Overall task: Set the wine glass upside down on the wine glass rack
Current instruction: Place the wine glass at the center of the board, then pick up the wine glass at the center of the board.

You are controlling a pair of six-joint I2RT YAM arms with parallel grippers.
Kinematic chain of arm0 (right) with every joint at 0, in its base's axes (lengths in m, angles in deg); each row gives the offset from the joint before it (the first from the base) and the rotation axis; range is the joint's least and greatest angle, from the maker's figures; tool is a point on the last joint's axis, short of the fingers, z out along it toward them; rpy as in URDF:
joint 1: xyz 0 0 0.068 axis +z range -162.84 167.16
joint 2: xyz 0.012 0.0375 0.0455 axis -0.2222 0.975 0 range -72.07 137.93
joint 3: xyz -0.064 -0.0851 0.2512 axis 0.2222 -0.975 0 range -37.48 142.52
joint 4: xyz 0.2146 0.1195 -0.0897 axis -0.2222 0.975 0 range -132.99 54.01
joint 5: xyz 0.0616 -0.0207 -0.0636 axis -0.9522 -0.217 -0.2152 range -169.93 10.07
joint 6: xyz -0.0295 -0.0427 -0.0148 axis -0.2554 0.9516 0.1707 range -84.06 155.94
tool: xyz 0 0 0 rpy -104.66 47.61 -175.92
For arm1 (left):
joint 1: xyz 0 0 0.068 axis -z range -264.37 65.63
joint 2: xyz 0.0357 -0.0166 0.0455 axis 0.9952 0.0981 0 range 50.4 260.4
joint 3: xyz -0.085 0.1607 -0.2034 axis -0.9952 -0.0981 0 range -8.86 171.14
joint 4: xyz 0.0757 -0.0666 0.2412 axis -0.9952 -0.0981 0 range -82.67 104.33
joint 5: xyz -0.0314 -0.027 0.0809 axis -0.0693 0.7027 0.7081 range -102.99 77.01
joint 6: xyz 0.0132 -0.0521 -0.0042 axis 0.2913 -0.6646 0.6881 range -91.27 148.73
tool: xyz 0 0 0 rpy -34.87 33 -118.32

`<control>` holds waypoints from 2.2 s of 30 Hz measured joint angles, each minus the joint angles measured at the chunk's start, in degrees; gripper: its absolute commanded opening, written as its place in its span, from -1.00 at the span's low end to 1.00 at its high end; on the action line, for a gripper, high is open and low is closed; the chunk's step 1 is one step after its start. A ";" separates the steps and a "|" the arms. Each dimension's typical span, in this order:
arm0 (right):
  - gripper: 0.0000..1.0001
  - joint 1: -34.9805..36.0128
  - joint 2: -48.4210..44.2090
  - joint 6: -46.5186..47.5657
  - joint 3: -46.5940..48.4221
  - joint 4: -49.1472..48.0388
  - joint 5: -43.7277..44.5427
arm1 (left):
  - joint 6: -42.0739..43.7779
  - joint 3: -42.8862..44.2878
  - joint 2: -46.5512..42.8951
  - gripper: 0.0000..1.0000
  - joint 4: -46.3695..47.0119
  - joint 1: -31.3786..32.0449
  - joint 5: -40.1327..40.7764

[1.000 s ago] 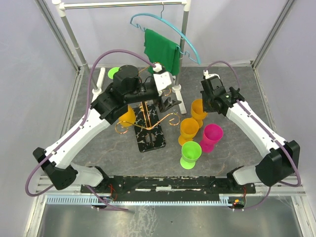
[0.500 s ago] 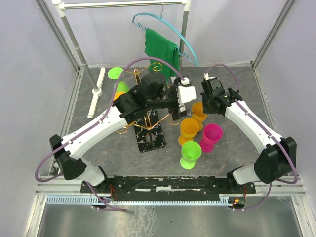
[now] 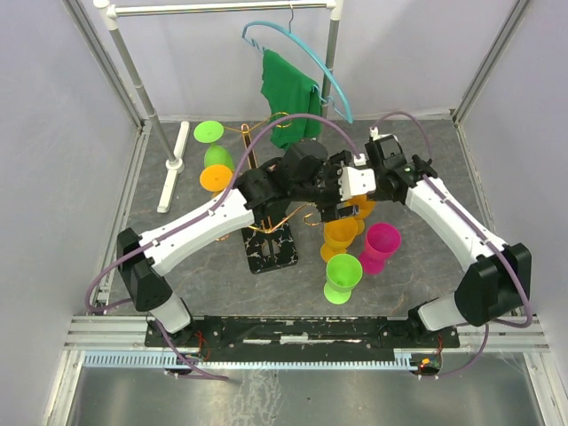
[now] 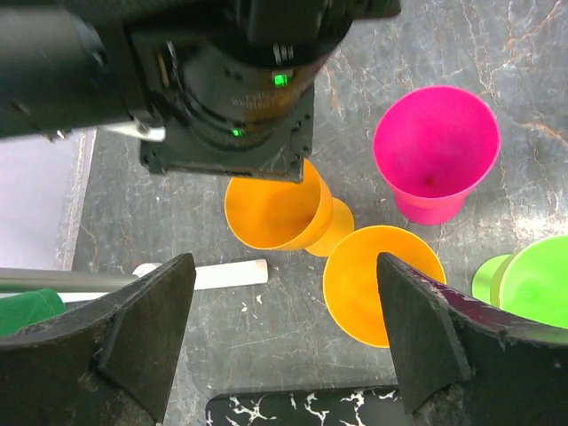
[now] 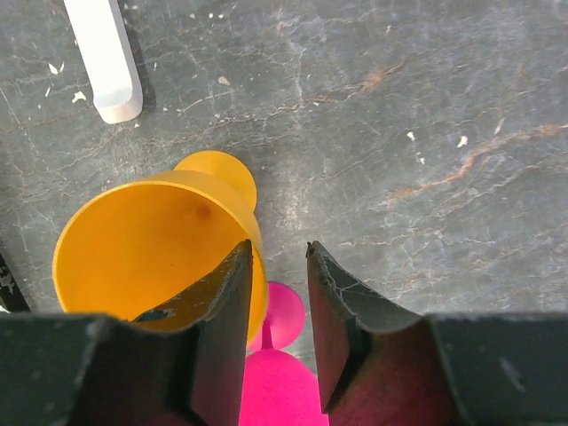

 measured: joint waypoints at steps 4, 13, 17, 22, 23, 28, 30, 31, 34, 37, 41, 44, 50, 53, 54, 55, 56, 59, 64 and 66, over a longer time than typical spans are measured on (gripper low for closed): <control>-0.22 -1.36 -3.37 0.24 1.57 1.42 1.20 | 0.04 0.81 1.38 0.66 -0.48 0.17 0.59; -0.22 -6.54 -17.59 0.42 6.80 6.12 8.20 | 1.20 7.85 8.17 0.49 -3.63 1.95 0.79; -0.22 -7.06 -21.81 0.68 6.86 8.52 10.38 | 1.60 12.41 12.02 0.42 -6.64 2.86 0.79; -0.22 -7.23 -24.20 0.92 6.84 10.95 11.56 | 1.73 17.44 16.13 0.34 -10.75 3.30 0.68; -0.22 -7.23 -24.65 1.07 6.84 11.21 11.69 | 1.73 18.16 16.85 0.31 -11.34 3.30 0.68; -0.22 -7.23 -27.76 1.77 6.71 12.87 12.22 | 1.75 20.46 20.39 0.17 -13.81 3.28 0.70; -0.22 -7.23 -29.11 2.14 6.36 13.20 12.61 | 1.77 21.40 22.23 0.13 -14.47 3.30 0.72; -0.22 -7.23 -29.73 2.32 6.16 13.27 12.85 | 1.77 21.92 23.15 0.12 -14.99 3.28 0.74; -0.22 -7.23 -30.93 2.86 5.66 13.66 13.44 | 1.92 23.04 25.31 0.08 -15.85 3.30 0.87; -0.22 -7.23 -31.56 3.23 5.16 13.92 13.90 | 2.21 23.23 26.71 0.06 -16.57 3.30 1.75; -0.22 -7.23 -32.02 3.69 4.39 14.12 14.16 | 2.54 24.06 27.98 -0.02 -16.81 3.30 2.49; -0.22 -7.23 -32.28 3.96 4.07 14.23 14.19 | 2.73 24.24 28.59 -0.12 -16.83 3.28 3.43; -0.22 -7.23 -33.07 4.31 3.82 14.27 14.27 | 2.91 24.81 29.73 -0.40 -16.92 3.28 3.85; -0.22 -7.23 -33.20 4.46 3.82 14.27 14.27 | 3.02 24.83 29.86 -0.72 -16.98 3.28 3.89; -0.22 -7.23 -33.20 4.55 3.82 14.27 14.27 | 3.02 24.92 29.86 -0.89 -17.00 3.28 3.89; -0.22 -7.23 -33.20 4.57 3.80 14.25 14.27 | 3.02 25.03 29.86 -0.94 -16.98 3.28 3.91; -0.22 -7.23 -33.20 4.59 3.72 14.21 14.23 | 2.99 25.14 29.86 -0.95 -17.05 3.28 3.82; -0.20 -7.23 -33.14 4.57 3.04 13.92 13.16 | 3.19 25.59 29.86 -0.95 -17.16 3.28 3.82; -0.19 -7.23 -31.69 4.28 1.44 12.41 8.83 | 3.15 27.08 29.86 -0.95 -17.44 3.28 3.96; -0.16 -7.23 -30.93 4.00 0.83 11.63 7.32 | 3.13 28.00 29.86 -0.95 -17.33 3.28 4.70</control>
